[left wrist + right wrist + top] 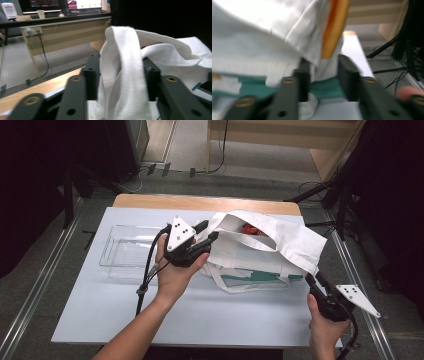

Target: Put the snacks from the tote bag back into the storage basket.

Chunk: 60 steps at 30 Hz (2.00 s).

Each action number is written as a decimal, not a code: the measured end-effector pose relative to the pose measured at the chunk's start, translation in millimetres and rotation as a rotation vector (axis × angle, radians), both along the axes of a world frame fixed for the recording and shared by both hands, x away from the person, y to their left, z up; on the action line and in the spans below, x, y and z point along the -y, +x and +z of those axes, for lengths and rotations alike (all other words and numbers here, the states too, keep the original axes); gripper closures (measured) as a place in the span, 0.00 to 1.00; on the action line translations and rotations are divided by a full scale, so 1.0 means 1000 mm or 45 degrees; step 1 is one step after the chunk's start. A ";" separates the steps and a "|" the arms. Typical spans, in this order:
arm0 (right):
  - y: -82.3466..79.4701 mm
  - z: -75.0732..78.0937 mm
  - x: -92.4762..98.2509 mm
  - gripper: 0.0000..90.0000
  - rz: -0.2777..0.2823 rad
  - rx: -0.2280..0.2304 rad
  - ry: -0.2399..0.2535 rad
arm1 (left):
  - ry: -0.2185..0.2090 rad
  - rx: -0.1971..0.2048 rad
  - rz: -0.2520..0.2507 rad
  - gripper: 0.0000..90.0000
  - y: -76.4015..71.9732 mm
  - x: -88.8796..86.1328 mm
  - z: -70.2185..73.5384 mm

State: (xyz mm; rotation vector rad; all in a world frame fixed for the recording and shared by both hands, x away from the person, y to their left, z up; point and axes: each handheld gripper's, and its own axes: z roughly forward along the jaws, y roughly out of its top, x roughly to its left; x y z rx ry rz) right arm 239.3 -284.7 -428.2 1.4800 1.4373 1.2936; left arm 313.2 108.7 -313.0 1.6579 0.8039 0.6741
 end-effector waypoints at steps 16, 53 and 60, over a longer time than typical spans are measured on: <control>0.015 0.031 -0.012 0.49 -0.035 0.136 -0.218 | 0.147 -0.194 0.003 0.38 0.037 -0.003 -0.014; 0.045 0.027 -0.082 0.18 0.050 0.108 -0.551 | 0.066 -0.158 -0.151 0.95 0.029 -0.003 -0.001; 0.046 0.025 -0.075 0.76 -0.046 0.169 -0.581 | 0.226 -0.141 -0.012 0.45 0.035 0.012 -0.009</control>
